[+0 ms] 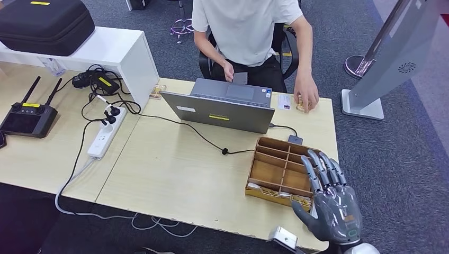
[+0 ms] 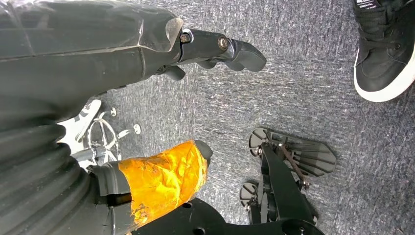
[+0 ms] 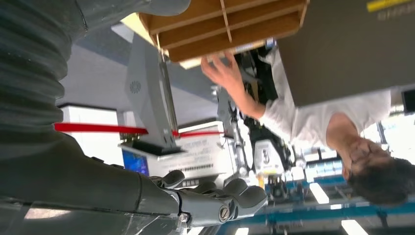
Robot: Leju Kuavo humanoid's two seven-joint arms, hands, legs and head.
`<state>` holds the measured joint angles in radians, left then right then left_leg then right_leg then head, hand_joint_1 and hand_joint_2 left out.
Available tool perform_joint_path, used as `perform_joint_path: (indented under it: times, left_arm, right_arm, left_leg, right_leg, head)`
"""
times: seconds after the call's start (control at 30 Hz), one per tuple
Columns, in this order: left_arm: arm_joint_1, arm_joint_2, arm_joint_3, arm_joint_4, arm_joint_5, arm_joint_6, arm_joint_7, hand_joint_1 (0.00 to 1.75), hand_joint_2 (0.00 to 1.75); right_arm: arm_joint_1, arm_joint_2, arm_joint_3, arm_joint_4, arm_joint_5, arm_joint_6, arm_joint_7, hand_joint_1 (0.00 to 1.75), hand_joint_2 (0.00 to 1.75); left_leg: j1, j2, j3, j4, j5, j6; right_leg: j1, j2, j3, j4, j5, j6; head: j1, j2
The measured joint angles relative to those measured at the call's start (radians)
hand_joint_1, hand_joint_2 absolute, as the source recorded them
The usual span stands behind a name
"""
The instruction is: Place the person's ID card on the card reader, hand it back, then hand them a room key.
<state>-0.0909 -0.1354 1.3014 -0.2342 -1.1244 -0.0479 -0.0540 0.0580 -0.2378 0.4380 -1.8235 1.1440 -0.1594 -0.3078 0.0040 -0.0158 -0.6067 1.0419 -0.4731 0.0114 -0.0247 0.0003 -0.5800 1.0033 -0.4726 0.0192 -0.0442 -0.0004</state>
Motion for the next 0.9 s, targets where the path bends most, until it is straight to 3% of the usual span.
perform_joint_path:
  times: [0.43,0.9]
  left_arm:
    - [-0.002,0.006,0.001,0.0,0.0,-0.004,-0.003,0.0,1.75]
    - [-0.002,0.008,0.007,0.0,0.007,-0.005,-0.005,0.0,1.75]
  right_arm:
    - [-0.056,0.02,0.059,0.22,-0.013,0.039,0.02,0.0,1.75]
    - [-0.077,0.055,0.044,0.377,-0.006,0.027,0.041,0.0,1.75]
  left_leg:
    - [0.0,0.0,0.0,0.0,0.0,0.0]
    - [0.0,0.0,0.0,0.0,0.0,0.0]
  right_leg:
    - [0.0,0.0,0.0,0.0,0.0,0.0]
    - [0.0,0.0,0.0,0.0,0.0,0.0]
  head:
    - [0.0,0.0]
    - [0.0,0.0]
